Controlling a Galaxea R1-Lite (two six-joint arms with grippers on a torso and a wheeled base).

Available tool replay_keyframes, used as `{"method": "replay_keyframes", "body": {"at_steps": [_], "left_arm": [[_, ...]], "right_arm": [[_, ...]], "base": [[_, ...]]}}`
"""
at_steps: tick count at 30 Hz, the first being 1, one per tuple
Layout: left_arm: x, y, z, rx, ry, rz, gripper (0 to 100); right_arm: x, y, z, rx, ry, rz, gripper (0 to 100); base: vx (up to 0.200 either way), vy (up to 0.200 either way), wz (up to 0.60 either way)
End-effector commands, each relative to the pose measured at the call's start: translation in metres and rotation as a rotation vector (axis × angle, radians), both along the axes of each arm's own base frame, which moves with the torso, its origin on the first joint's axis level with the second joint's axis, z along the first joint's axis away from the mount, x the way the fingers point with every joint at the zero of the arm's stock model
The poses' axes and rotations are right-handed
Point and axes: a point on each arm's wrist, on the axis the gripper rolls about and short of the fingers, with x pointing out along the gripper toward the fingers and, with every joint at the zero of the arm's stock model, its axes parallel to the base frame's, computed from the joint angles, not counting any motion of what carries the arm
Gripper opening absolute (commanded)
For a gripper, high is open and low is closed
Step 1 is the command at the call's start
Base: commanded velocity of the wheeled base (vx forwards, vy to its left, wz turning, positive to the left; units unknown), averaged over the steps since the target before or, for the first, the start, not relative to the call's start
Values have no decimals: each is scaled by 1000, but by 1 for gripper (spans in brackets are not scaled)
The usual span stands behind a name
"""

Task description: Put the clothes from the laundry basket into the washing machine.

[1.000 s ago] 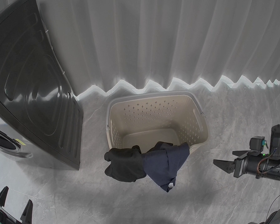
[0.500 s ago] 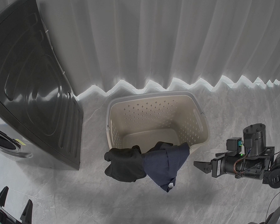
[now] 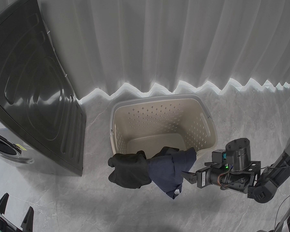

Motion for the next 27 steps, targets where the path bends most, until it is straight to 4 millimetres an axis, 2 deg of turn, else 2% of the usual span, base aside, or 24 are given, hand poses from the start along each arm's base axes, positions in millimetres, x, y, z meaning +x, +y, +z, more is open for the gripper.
{"method": "replay_keyframes", "body": {"at_steps": [1, 21, 27], "left_arm": [[0, 0, -5, -2, 3, 0, 100], [0, 0, -5, -4, 3, 0, 100], [0, 0, -5, -4, 3, 0, 100]], "right_arm": [[8, 15, -21, -36, 37, 8, 100], [58, 55, -65, -9, 5, -12, 100], [68, 63, -65, 14, -15, -15, 100]], "base": [[0, 0, 0], [0, 0, 0], [0, 0, 0]]}}
